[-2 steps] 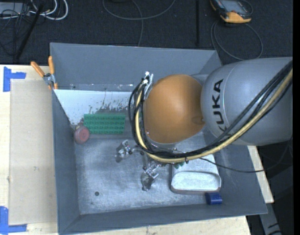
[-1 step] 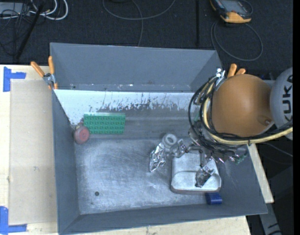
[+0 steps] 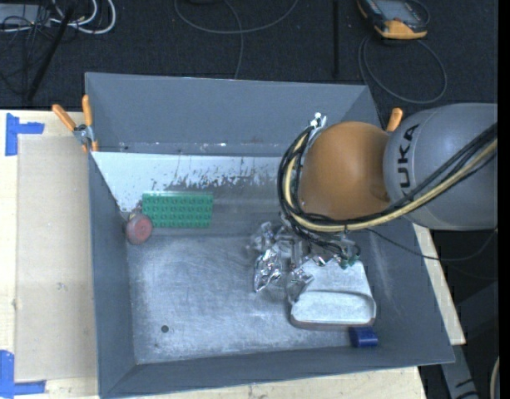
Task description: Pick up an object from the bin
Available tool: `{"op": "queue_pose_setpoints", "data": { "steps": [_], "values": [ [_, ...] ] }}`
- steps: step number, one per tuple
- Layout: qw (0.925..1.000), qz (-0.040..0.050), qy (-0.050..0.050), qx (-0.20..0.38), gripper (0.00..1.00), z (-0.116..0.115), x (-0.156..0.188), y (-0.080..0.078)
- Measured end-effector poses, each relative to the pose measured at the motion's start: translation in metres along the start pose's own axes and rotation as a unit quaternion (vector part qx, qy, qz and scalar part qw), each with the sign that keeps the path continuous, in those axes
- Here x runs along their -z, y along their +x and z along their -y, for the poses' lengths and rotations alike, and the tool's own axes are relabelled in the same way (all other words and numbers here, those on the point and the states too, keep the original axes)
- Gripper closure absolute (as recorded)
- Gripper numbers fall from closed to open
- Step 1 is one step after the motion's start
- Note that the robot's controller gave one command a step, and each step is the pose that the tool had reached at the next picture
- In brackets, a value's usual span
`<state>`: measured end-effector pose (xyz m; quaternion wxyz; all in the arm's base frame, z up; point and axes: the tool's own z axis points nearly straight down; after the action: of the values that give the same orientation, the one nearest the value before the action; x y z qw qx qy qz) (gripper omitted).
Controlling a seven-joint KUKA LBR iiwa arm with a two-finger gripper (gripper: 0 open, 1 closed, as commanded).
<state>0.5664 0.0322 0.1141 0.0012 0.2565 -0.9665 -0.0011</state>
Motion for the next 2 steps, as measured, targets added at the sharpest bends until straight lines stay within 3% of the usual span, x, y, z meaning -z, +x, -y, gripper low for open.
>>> {"op": "queue_pose_setpoints", "data": {
  "steps": [1, 2],
  "values": [
    [0.9997, -0.0016, -0.001, 0.024, 0.00, -0.048, -0.017, 0.008],
    [0.9956, 0.0028, 0.000, 0.094, 0.00, 0.033, -0.042, 0.012]
  ]
}}
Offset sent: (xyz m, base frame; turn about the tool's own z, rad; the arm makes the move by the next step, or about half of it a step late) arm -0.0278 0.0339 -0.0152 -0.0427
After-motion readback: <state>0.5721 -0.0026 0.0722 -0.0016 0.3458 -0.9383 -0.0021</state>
